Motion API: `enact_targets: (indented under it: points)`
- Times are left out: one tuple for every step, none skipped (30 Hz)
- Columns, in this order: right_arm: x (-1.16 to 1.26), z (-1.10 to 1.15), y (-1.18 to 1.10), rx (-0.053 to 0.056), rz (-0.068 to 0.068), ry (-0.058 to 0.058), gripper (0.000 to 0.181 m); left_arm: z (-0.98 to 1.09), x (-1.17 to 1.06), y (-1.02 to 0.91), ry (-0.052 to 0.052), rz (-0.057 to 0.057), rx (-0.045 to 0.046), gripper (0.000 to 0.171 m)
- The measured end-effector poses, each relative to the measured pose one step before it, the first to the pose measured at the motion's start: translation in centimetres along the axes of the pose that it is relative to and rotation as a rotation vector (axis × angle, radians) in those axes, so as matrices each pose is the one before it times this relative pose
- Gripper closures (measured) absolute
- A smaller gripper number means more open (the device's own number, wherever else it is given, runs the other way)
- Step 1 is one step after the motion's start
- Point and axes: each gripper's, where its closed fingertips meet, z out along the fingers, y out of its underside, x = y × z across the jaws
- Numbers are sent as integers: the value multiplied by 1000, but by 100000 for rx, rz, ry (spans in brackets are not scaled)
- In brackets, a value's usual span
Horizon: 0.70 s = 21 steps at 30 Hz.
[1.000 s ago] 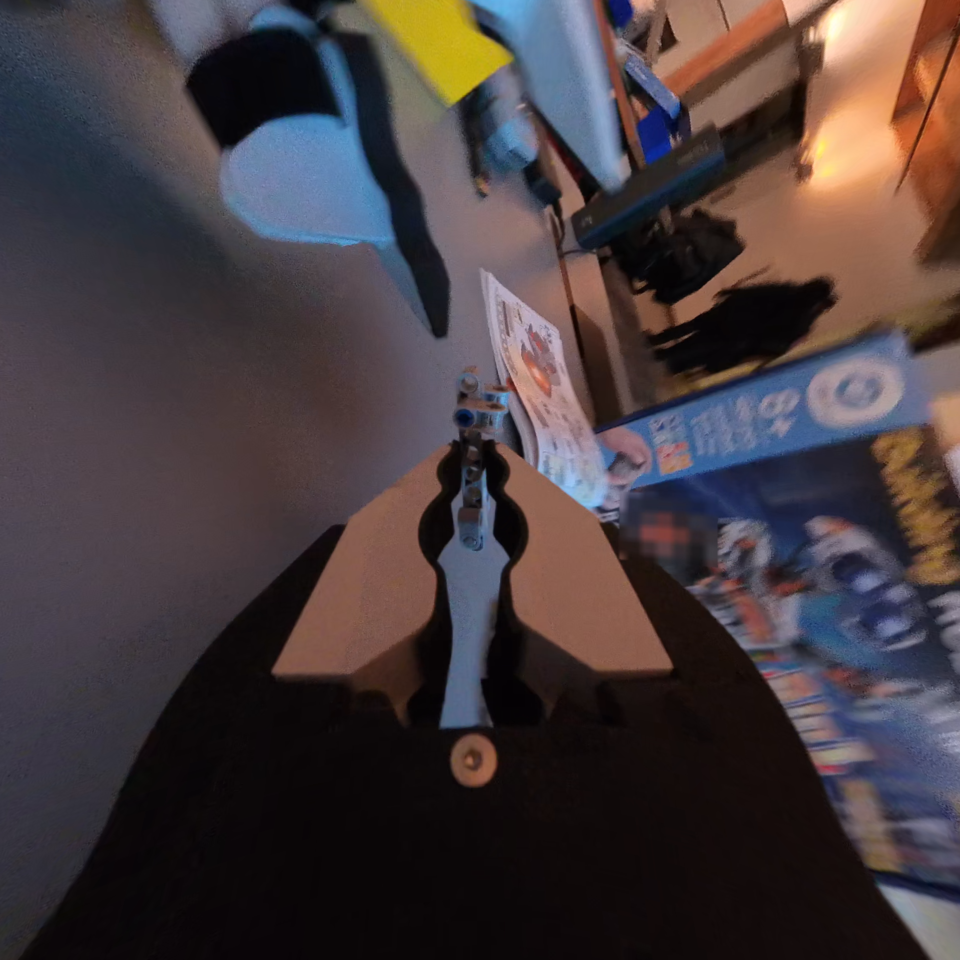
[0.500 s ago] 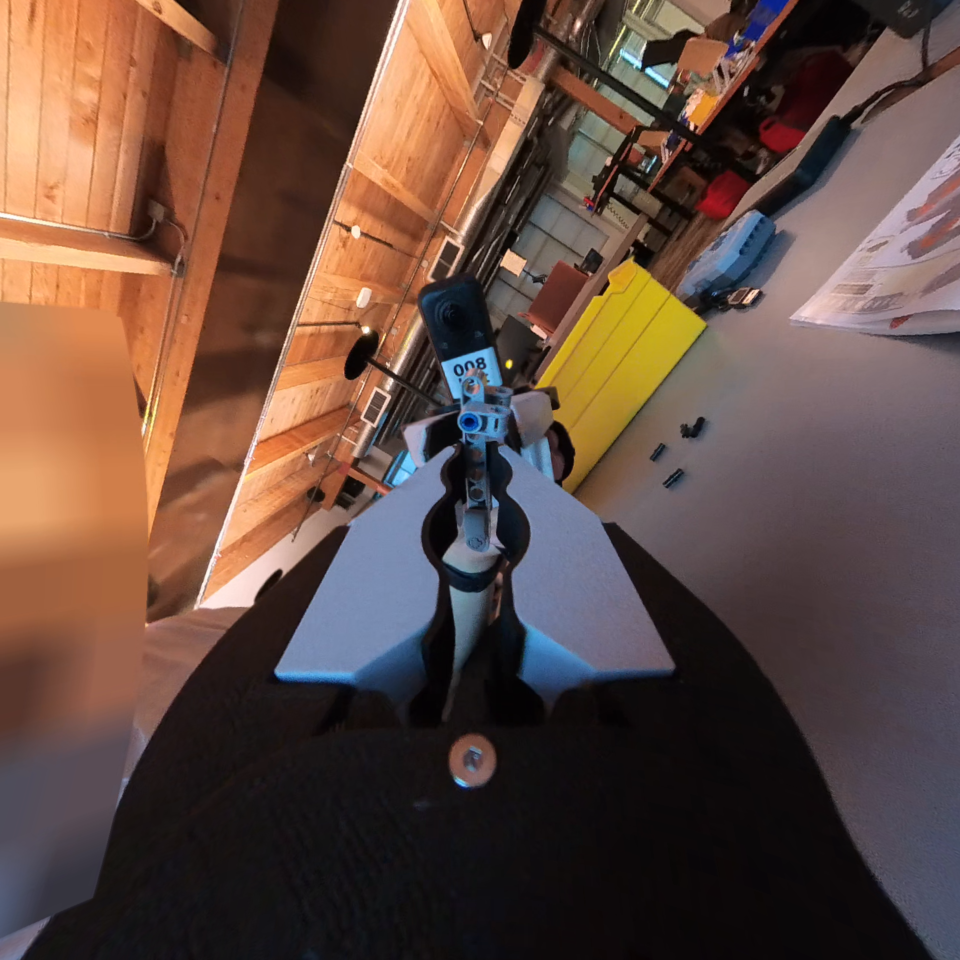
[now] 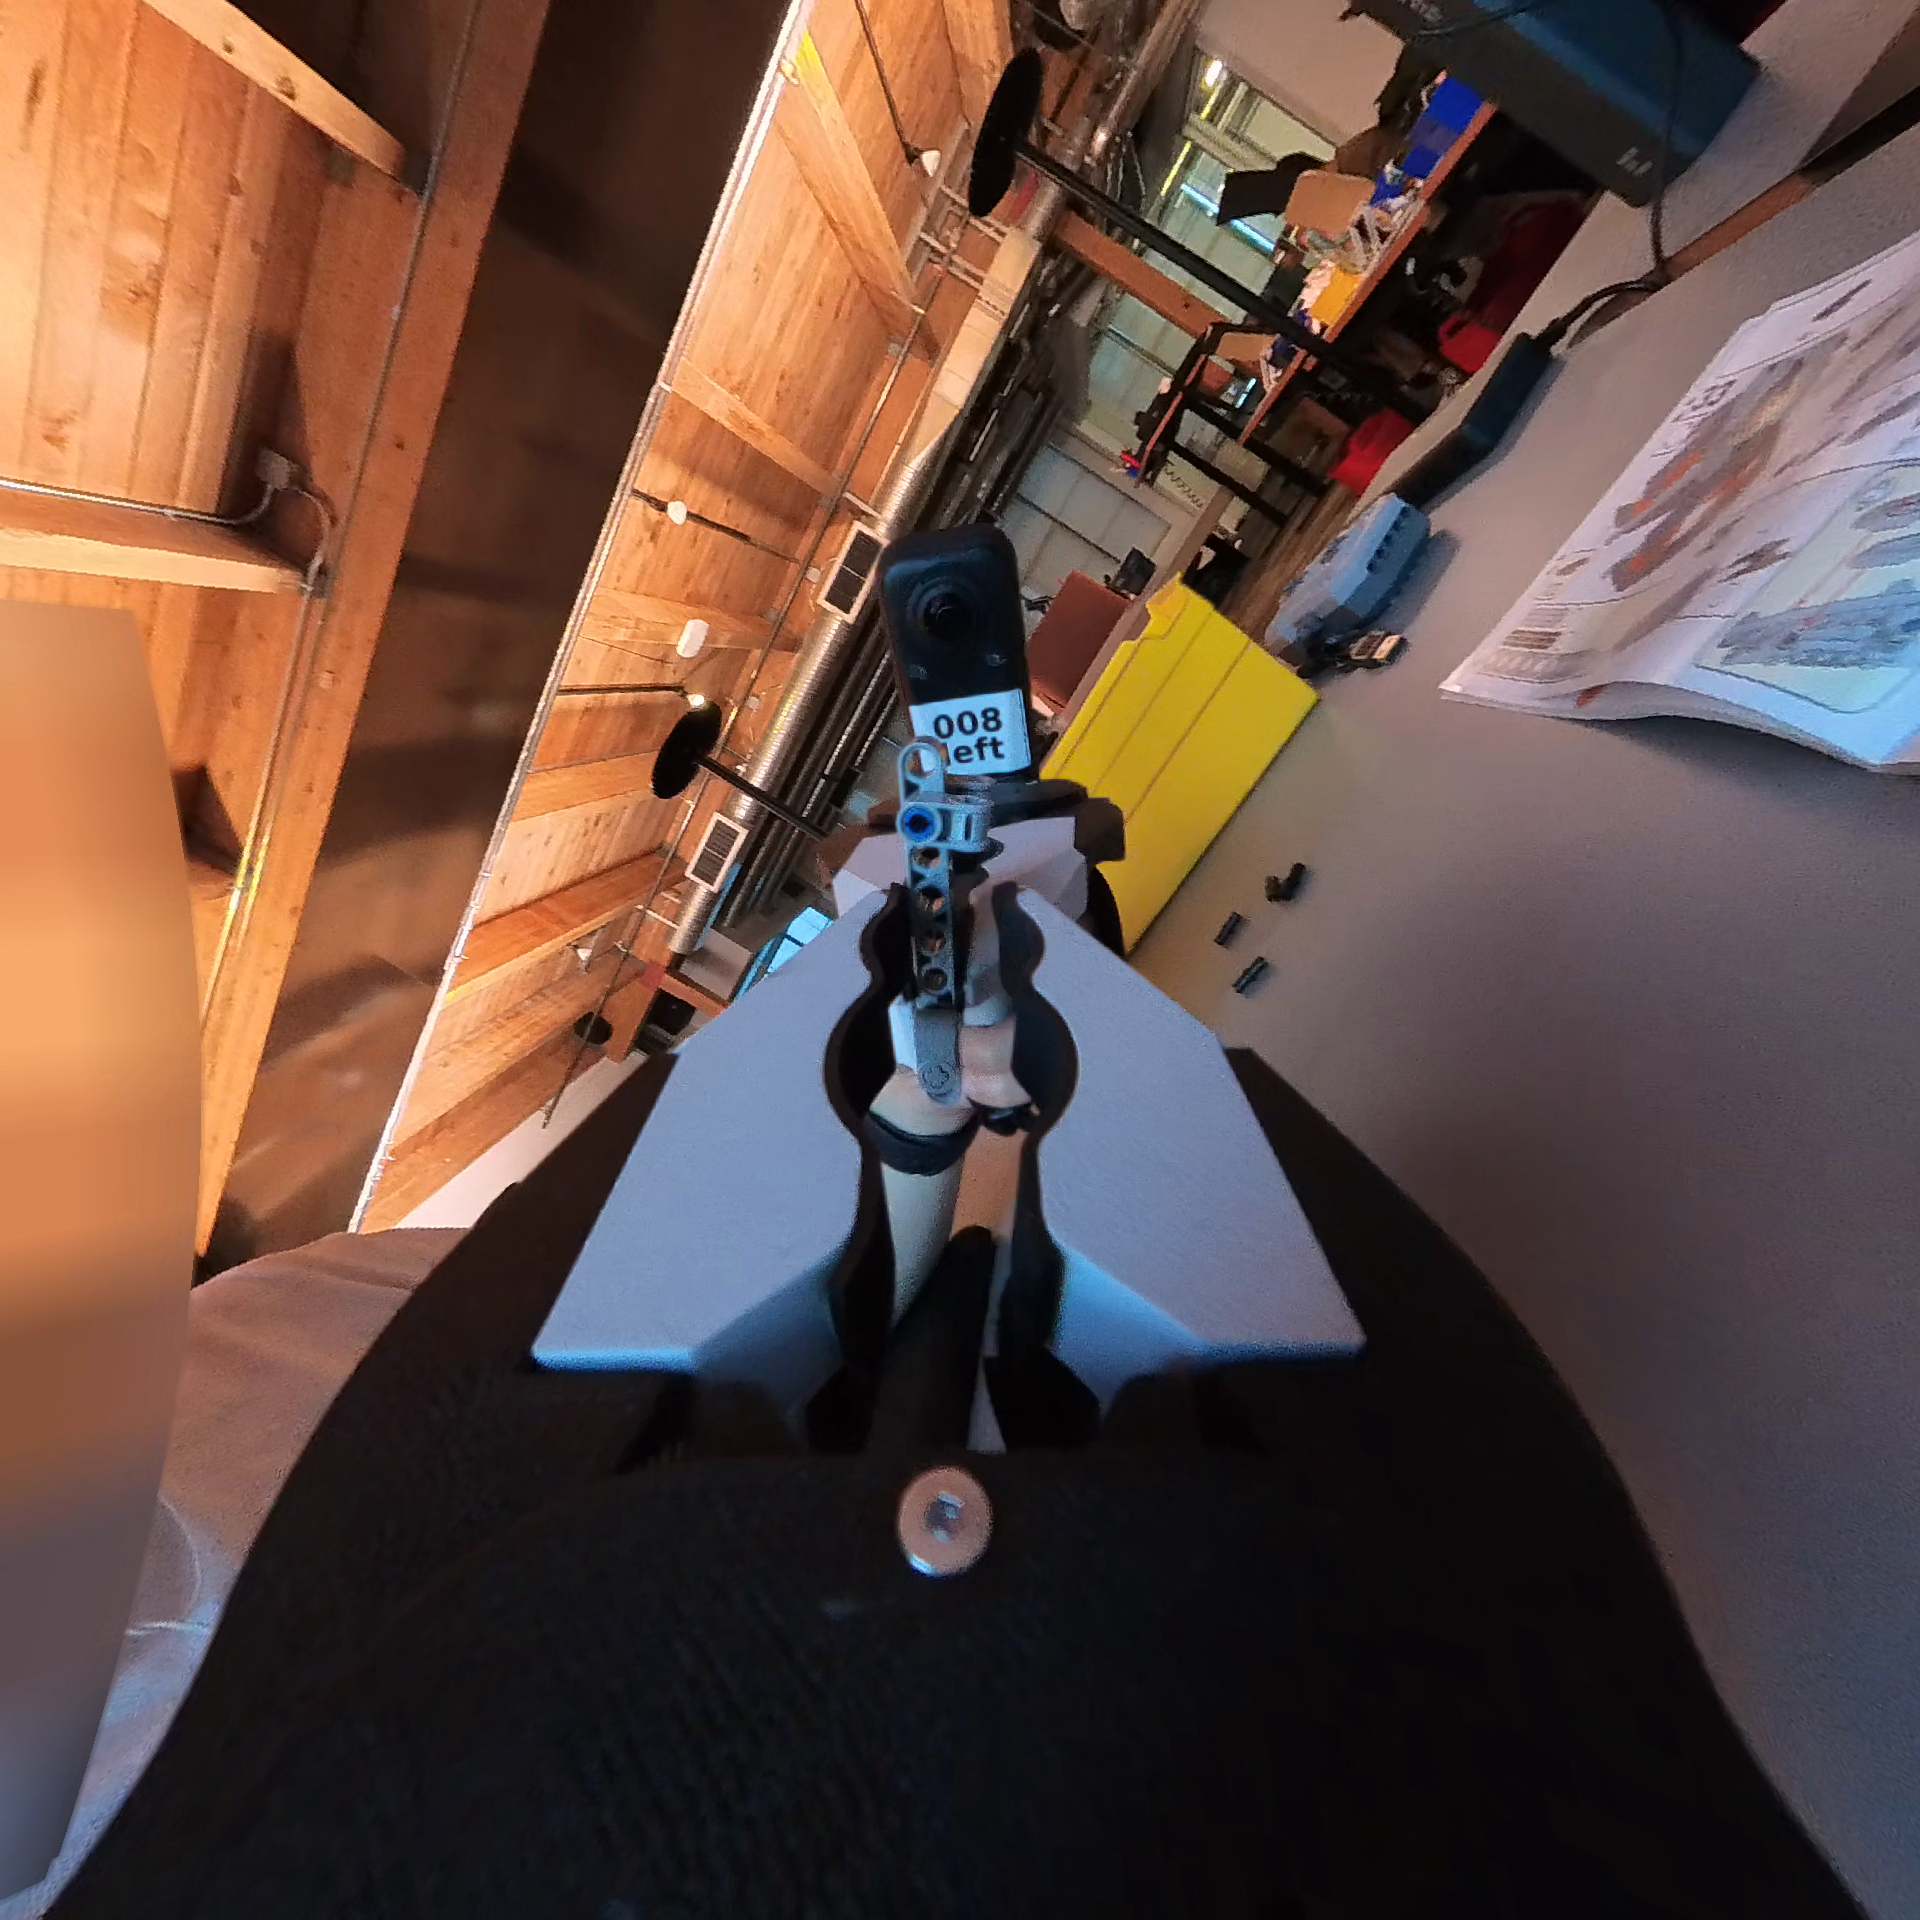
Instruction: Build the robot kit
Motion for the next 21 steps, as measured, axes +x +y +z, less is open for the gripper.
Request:
enact_targets:
  points:
    - [198,-145,-2,-658,74,691,166,-98,-165,54,-541,-403,227,167]
    - [111,-75,85,-938,81,249,167,-77,-189,94,-1029,342,-8,167]
    - [-157,24,209,-1469,-7,-1268,174,-28,-193,178,-1300,706,-478,167]
    - [3,73,205,-1374,389,-218,174,13,-76,183,-473,572,-500,167]
    - [47,69,251,-1671,248,-64,174,15,-7,180,95,-224,-637,167]
    - [86,43,191,-1326,329,231,174,-7,-36,138,103,-260,-479,167]
    - [130,-4,37,-165,-44,866,175,-18,-75,88,-179,460,-87,167]
    - [86,8,14,98,-671,807,175,-18,-95,14,-186,697,327,167]
    - [28,19,23,-15,-980,602,175,-8,-60,-107,61,267,956,166]
    - [3,20,-21,347,-877,381,175,21,-47,-338,250,-331,1933,162]
    - [-40,-124,-420,2792,-169,5,175,113,131,-319,1601,164,966,160]
    - [-73,-100,-264,1496,453,-527,175,158,109,-218,1893,379,-322,162]
    - [-137,-54,-68,350,427,-1129,175,126,-50,-85,895,88,-1387,166]
    - [-4,-96,-126,619,458,-207,175,124,-44,-51,756,545,-1349,166]
    - [-19,-104,-68,116,-289,-106,175,113,-28,-40,669,854,-1211,166]
    - [-19,-115,-9,-381,-1300,224,174,93,-15,29,668,756,-1410,167]
    - [-128,-106,17,-711,-2083,-165,172,63,125,31,1727,718,-1499,167]
    - [-6,-129,-58,-342,-2487,944,165,-46,157,-131,2386,-23,-523,167]
    - [45,-210,-117,-78,-3681,1427,161,-219,38,-439,1917,-1007,1289,167]
    - [77,-300,-200,291,-4796,1624,160,-383,-80,-675,1354,-1384,2526,167]
    - [112,-331,-195,144,-5813,1833,160,-447,-11,-795,1830,-1495,2845,167]
